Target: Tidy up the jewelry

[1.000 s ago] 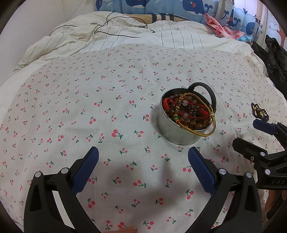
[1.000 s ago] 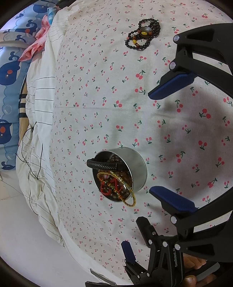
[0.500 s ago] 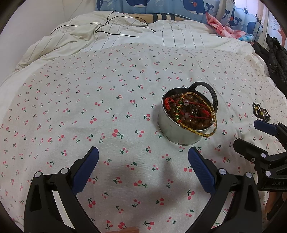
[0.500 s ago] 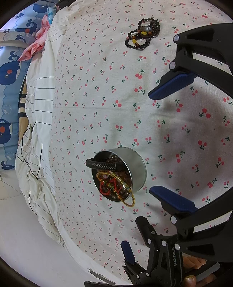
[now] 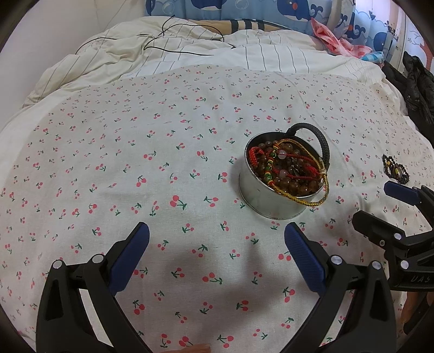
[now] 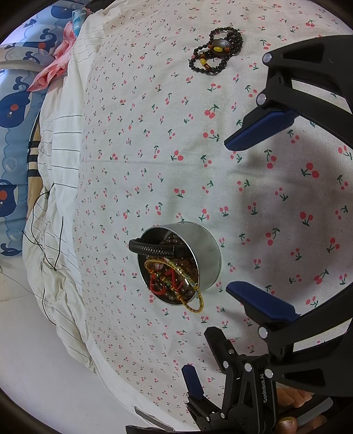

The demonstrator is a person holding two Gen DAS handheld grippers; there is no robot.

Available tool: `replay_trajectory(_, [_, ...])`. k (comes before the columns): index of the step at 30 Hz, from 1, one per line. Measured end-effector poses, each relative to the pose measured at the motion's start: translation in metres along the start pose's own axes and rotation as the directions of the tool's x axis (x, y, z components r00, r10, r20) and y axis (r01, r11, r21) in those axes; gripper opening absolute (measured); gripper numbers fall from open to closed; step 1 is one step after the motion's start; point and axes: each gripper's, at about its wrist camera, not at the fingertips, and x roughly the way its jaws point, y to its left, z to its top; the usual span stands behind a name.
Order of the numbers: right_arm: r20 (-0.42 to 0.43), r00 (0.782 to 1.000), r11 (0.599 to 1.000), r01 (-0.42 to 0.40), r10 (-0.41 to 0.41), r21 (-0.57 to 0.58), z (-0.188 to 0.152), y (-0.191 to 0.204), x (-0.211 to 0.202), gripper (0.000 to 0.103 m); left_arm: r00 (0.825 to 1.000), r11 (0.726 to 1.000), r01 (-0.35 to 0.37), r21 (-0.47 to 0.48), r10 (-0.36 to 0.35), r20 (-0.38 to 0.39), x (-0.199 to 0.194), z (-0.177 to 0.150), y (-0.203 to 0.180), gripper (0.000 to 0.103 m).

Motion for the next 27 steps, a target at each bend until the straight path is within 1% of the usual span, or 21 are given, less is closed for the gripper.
replay_trajectory(27, [-0.005, 1.000, 1.000, -0.002, 0.002, -0.004, -0.0046, 0.0003, 0.0024, 0.093, 1.000, 1.000, 0.000, 0.000, 0.000, -0.002, -0.0004, -0.0003, -0.0013, 0.096])
